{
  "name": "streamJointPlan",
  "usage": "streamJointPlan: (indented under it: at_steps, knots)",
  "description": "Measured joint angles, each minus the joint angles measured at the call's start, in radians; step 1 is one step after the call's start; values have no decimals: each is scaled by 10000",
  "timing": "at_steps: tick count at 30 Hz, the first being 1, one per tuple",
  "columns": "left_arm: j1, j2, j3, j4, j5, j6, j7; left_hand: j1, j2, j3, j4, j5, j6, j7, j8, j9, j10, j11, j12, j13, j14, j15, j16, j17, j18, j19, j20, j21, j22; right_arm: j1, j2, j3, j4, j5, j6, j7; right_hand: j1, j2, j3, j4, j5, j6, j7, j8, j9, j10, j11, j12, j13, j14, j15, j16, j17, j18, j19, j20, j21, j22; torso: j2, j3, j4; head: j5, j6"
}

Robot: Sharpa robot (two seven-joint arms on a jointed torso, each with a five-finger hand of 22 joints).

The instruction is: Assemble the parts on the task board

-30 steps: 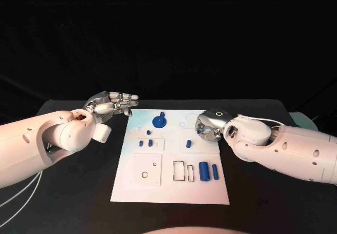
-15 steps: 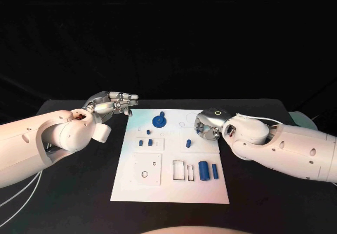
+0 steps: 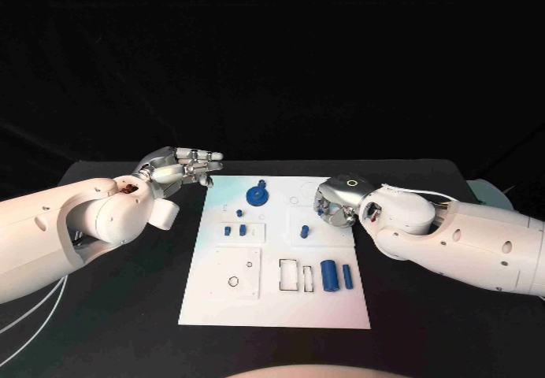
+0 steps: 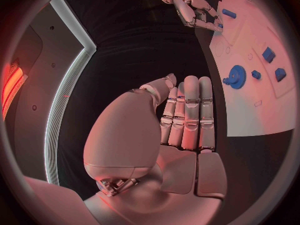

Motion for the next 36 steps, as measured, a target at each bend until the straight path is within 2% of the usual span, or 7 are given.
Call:
streamJointPlan:
  at_steps: [10,13,20,29,36]
  knots:
    - [0,-6,0,-31,4,-18,-21,0,0,0,0,0,-35,-35,0,1,-73,0,24,-1,0,1,0,-11,1,36,36,-43,-14,-47,-162,-35,153,-2,-273,-44,-27,24,-3,-3,-40,28,-21,17,-1,30,29,0,11,-24,-24,0,11,0,36,-36,42,-1,-7,0,-1,22,0]
    - [0,-4,0,-61,5,-20,-33,0,0,0,0,0,-71,1,0,1,-73,1,23,-2,0,1,0,-11,1,36,36,-43,-14,-46,-229,-38,227,1,-365,-48,-54,50,-6,-6,-164,49,-41,41,-1,30,29,-1,23,-36,-35,37,10,0,36,-37,42,-1,-8,0,-1,22,14]
    - [0,3,0,-107,7,-21,-70,0,0,-27,-27,0,-71,1,0,1,-144,-1,23,-3,-1,1,0,-21,0,36,36,-43,-24,51,-518,14,601,20,-604,-49,-106,101,-46,13,-297,66,-56,45,0,30,29,-1,35,-36,-35,37,10,1,36,-37,41,7,-8,-5,-1,18,28]
    - [0,13,-1,-146,8,-19,-128,0,0,-55,1,0,-71,1,0,1,-181,36,24,-3,-37,36,0,-31,1,35,36,-82,-35,290,-1119,111,1713,205,-909,-49,-149,60,-103,67,-433,83,-75,44,2,65,-6,-1,46,-36,-34,77,9,1,35,-36,41,5,-7,-12,-1,96,10]
    - [0,68,-2,-192,8,-14,-165,0,0,-55,1,0,-71,1,0,1,-181,36,23,-4,-37,36,0,-31,0,35,36,-82,-35,342,-1210,138,2666,377,-1141,-56,-254,63,-114,56,-434,80,-82,42,3,65,-6,-1,46,-36,-34,77,18,1,35,-36,82,5,-13,-12,-2,270,37]
